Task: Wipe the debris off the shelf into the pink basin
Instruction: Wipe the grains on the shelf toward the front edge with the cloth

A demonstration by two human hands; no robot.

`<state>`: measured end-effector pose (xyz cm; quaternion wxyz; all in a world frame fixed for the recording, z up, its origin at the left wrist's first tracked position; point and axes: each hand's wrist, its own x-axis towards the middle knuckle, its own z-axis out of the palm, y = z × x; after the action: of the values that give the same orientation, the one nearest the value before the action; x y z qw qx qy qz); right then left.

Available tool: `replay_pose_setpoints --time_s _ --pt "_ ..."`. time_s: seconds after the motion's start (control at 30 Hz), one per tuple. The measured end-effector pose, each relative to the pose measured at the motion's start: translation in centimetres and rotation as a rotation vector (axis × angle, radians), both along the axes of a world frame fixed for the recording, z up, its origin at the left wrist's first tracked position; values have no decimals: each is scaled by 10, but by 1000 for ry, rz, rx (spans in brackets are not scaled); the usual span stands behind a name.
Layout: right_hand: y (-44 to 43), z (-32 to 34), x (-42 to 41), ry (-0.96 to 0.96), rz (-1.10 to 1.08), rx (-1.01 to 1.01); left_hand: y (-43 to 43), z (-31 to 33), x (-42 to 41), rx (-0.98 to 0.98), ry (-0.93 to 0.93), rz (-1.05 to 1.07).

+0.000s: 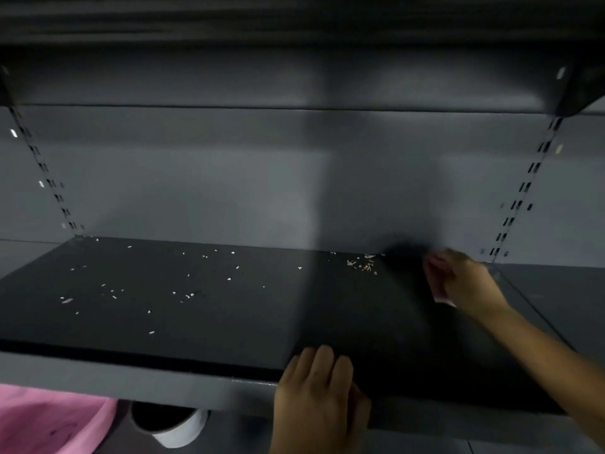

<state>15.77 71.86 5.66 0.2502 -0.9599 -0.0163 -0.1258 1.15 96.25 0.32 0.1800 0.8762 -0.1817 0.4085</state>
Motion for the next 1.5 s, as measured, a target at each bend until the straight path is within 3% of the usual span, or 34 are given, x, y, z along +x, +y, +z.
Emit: replay_pose_setpoints --time_s 0.1,0.27,0.4,0.53,0.63,0.7,0.8,0.9,1.0,1.13,1.33,1.5 --pt "-20 -11 7 232 -81 -218 -2 15 7 30 166 79" --pt "26 -13 30 200 58 -330 -3 20 12 75 209 71" --pt "94 -12 27 122 20 -319 -3 19 12 71 207 81" --pt "171 -13 20 40 338 -240 -1 21 10 76 244 81" --pt "200 -5 17 114 490 -128 1 21 8 78 256 72" --pt "197 3 13 138 527 -8 4 20 7 71 248 66" --pt "161 9 9 23 434 62 4 17 6 57 228 67" --pt "100 9 13 34 280 -153 1 16 6 39 227 75" --pt "43 0 12 187 187 -381 0 15 4 19 231 84" --pt "27 -19 -1 292 155 -371 -1 16 4 11 249 113" --pt "117 -19 -30 54 443 -291 0 19 0 38 309 113" --pt "157 -1 -52 135 855 -38 5 24 -6 35 326 53"
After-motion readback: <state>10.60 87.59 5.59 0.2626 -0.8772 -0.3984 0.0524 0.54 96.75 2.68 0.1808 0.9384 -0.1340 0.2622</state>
